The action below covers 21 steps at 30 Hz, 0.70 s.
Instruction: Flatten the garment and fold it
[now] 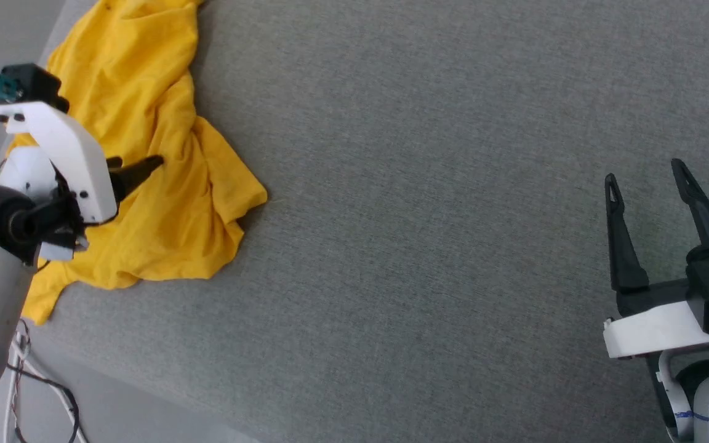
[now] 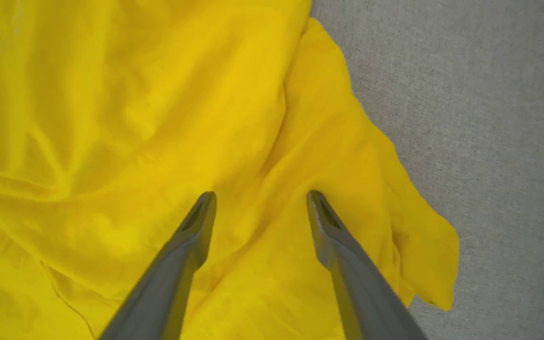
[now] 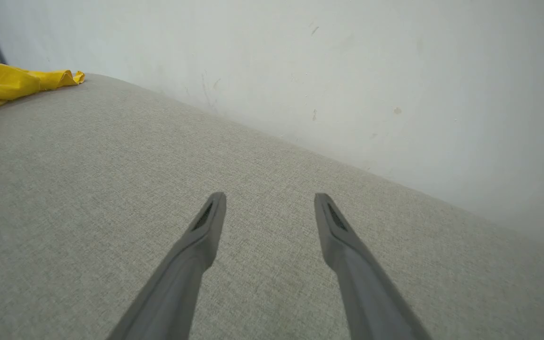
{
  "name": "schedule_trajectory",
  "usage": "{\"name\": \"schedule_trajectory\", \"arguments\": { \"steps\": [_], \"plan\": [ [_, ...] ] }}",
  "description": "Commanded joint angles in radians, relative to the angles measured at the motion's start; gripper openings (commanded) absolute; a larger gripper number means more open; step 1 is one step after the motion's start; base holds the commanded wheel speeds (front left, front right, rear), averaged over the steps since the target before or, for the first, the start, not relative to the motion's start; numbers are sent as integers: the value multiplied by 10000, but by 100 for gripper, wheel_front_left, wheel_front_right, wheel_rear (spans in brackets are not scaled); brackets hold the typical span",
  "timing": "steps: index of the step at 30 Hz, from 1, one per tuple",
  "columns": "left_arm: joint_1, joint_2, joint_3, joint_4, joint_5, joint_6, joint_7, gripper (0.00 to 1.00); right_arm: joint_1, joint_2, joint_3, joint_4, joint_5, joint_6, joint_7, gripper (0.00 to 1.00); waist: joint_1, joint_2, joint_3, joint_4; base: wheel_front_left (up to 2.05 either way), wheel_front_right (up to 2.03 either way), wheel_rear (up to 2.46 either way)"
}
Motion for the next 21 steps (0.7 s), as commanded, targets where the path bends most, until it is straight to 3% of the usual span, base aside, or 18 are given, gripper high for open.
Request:
{"name": "schedule_trajectory", "arguments": {
  "steps": [1, 6, 7, 8, 15, 21],
  "plan": [
    [208, 47, -147, 145, -29, -64, -72, 100, -61, -16, 51, -106, -80, -9, 24, 100, -2, 0, 216, -234, 0, 0, 0],
    [287, 53, -704, 650, -1, -65, -444, 100, -109, -16, 125, -302, -125, -9, 160, 100, -2, 0, 343, -389, 0, 0, 0],
    [264, 35, -806, 682, 3, -65, -600, 62, -121, -16, 120, -328, -132, -9, 178, 100, -2, 0, 356, -405, 0, 0, 0],
    [230, 29, -889, 681, 0, -65, -818, 0, -135, -16, 116, -343, -141, -9, 190, 100, -2, 0, 360, -418, 0, 0, 0],
    [154, 400, -1508, 861, -102, -65, -1843, 0, -107, -16, 140, -134, 77, -9, 38, 100, -2, 0, -211, -631, 0, 0, 0],
    [-370, 929, -1655, 1194, 324, -65, -3468, 0, -30, -16, 115, 258, 443, -9, -313, 100, -2, 0, -1002, -756, 0, 0, 0]
  ]
}}
